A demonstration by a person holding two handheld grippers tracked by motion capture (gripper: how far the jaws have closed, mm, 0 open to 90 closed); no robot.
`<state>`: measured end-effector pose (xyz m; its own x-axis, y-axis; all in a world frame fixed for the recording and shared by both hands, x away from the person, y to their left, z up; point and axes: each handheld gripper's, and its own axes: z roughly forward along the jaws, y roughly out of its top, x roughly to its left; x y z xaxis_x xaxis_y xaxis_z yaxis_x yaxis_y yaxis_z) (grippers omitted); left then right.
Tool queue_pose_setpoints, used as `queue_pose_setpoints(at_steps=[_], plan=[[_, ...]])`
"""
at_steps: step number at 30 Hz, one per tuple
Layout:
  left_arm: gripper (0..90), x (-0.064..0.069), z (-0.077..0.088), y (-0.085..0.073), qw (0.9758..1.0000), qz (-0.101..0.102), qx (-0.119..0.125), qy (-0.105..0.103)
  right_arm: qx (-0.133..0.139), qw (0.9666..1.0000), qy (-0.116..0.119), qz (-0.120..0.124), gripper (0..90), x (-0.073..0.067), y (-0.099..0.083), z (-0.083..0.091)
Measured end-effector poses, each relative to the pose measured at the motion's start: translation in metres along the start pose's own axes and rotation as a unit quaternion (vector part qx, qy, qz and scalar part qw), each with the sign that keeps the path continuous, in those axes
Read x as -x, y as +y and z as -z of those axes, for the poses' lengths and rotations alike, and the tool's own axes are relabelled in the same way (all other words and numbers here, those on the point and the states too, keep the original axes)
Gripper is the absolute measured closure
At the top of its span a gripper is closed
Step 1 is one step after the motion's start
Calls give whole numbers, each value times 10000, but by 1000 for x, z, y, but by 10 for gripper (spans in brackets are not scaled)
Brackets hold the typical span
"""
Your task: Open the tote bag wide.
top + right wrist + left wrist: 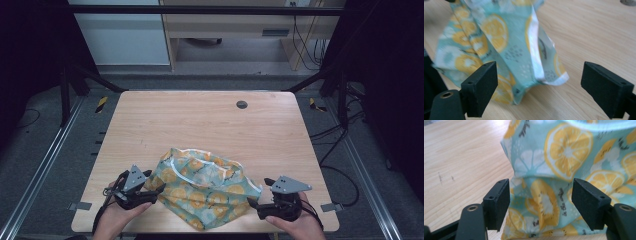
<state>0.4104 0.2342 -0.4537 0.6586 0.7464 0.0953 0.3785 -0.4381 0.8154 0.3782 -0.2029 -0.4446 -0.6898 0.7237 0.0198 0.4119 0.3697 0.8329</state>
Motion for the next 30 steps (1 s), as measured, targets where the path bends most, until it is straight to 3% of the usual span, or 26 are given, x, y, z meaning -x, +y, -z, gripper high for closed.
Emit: queue_pose_setpoints(at_steps=[7, 10, 16, 22, 28, 30], plan=[[290, -3, 17, 20, 9997, -17, 242, 34, 286, 9994, 181, 52, 265, -6, 28, 8], [291, -7, 18, 35, 9995, -86, 293, 62, 226, 9997, 76, 71, 317, -3, 46, -2], [308, -11, 11, 69, 9991, -322, 240, 125, 322, 9994, 140, -38, 426, 4, 84, -22], [331, -18, -13, 91, 9988, -458, -20, 169, -73, 9998, 180, -10, 476, 6, 105, -50], [355, -20, -34, 97, 9984, -492, -253, 111, -368, 9987, 334, -148, 511, 6, 100, -58], [374, -21, -41, 97, 9980, -496, -384, 85, -489, 9980, 359, -168, 604, 5, 96, -59]])
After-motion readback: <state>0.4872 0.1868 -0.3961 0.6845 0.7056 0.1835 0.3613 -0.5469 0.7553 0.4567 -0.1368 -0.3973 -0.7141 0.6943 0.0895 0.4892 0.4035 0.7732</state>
